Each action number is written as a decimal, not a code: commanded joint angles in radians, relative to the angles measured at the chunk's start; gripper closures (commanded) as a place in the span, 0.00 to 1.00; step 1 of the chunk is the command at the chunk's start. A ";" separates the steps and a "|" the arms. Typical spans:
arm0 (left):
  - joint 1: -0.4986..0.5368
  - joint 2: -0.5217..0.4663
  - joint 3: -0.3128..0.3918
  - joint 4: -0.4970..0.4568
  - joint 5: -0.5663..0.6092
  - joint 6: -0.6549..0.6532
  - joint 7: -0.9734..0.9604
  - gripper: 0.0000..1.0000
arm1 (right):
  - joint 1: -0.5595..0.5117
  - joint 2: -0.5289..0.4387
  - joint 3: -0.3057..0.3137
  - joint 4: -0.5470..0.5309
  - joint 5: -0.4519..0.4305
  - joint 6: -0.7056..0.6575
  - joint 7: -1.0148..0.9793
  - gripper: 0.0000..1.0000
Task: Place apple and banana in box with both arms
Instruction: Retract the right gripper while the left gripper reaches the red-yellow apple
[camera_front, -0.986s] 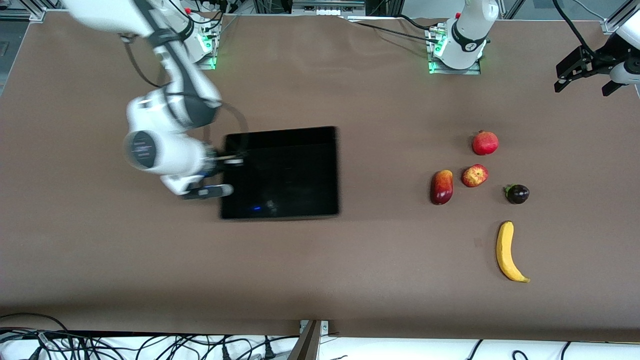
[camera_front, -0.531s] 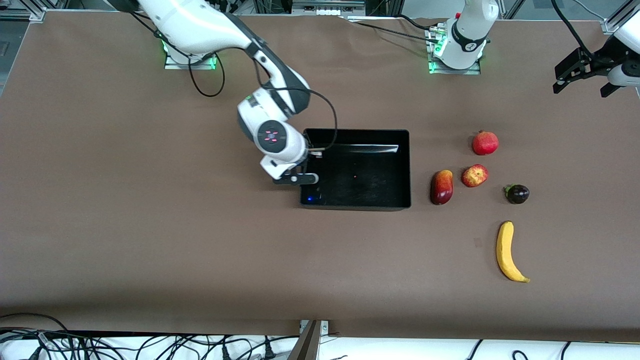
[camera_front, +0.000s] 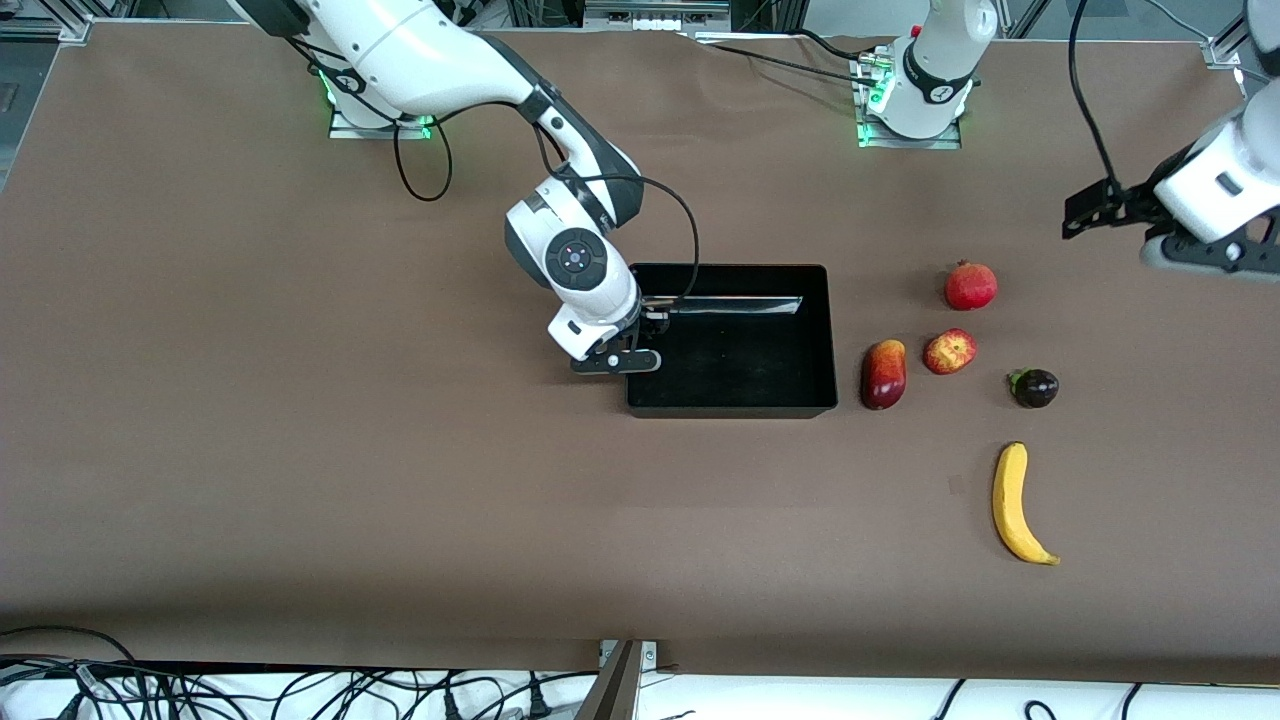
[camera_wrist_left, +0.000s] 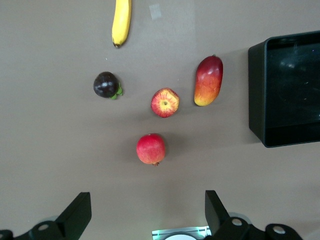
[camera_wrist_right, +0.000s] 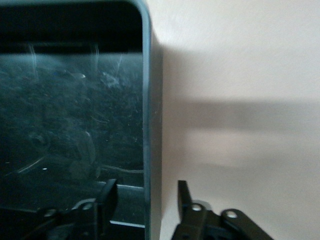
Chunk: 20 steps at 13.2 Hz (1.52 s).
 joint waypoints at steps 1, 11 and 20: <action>0.006 0.080 -0.005 -0.042 0.001 0.095 0.020 0.00 | -0.056 -0.162 -0.020 -0.015 0.006 -0.169 -0.062 0.00; -0.001 0.238 -0.020 -0.512 -0.001 0.789 0.337 0.00 | -0.118 -0.411 -0.482 -0.011 -0.019 -0.560 -0.465 0.00; -0.006 0.292 -0.023 -0.509 0.001 0.908 0.500 0.00 | -0.584 -0.794 -0.189 -0.459 -0.119 -0.319 -0.611 0.00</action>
